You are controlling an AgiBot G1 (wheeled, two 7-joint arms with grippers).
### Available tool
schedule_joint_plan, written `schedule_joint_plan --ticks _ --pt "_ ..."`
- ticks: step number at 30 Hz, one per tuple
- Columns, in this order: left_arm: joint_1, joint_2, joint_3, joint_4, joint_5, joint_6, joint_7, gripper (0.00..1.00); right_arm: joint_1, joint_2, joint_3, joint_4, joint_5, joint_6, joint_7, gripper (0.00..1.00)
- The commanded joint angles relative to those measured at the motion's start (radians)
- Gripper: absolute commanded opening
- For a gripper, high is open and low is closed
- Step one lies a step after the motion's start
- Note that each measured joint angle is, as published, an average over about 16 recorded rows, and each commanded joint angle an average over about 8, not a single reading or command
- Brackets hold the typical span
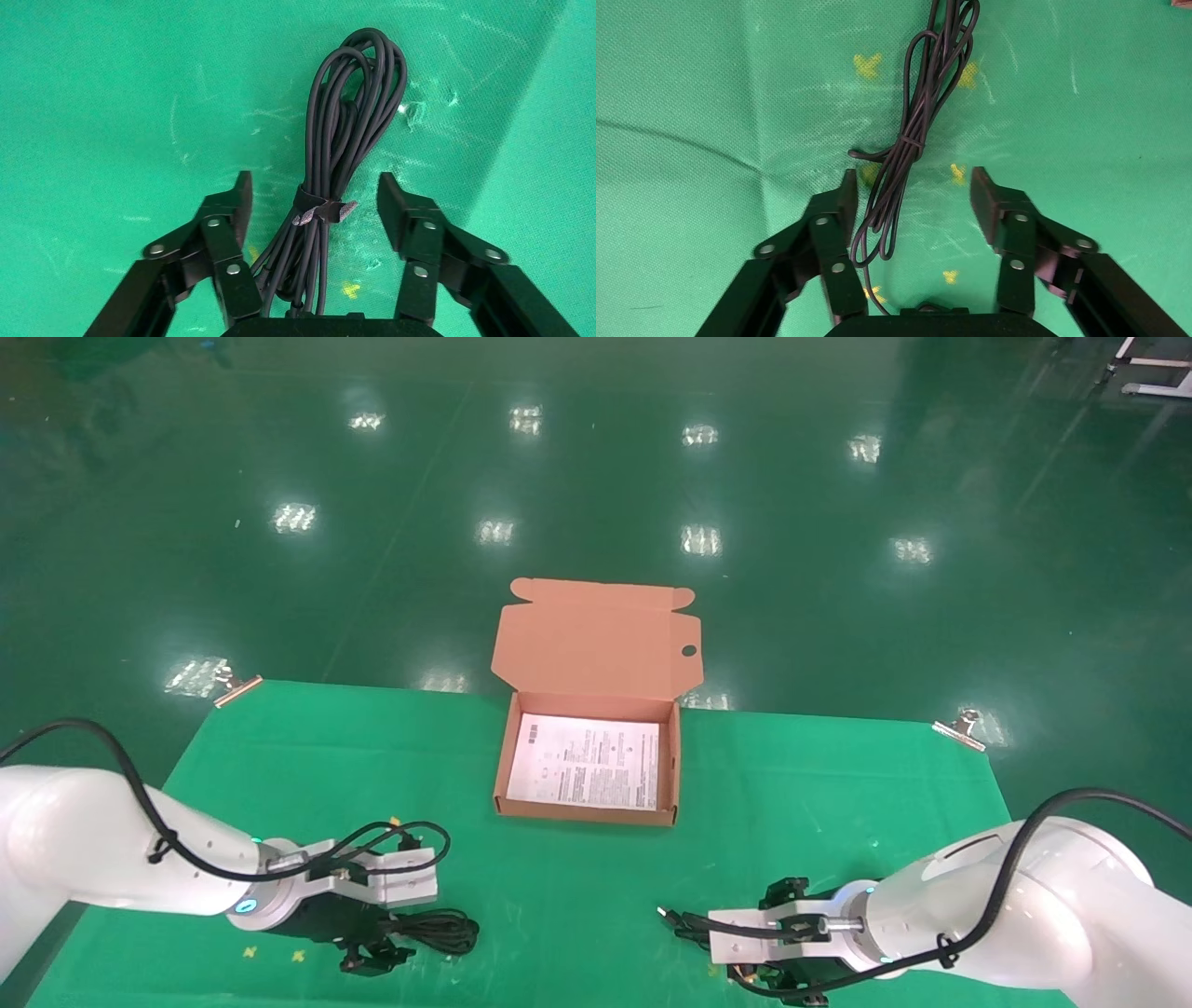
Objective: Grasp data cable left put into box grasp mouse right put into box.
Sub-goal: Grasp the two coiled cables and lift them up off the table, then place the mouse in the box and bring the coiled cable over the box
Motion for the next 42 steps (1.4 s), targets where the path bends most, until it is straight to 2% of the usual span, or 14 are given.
schedule_joint_plan --ticks 1,29,36,42 --pt "0.0 0.0 0.0 -0.001 0.0 0.0 0.0 0.0 0.0 0.0 0.0 0.001 0.0 -0.001 0.0 0.0" --pt "-0.004 -0.006 -0.001 -0.014 -0.001 0.003 0.004 0.0 0.007 0.006 0.001 0.006 -0.002 -0.003 0.001 0.0" --pt "-0.044 -0.058 -0.024 -0.131 -0.006 0.001 0.016 0.0 0.101 0.088 0.058 0.119 -0.033 -0.026 0.072 0.0" --pt "-0.097 -0.09 -0.04 -0.311 0.07 -0.04 -0.016 0.0 0.232 0.123 0.118 0.212 -0.097 -0.01 0.111 0.0"
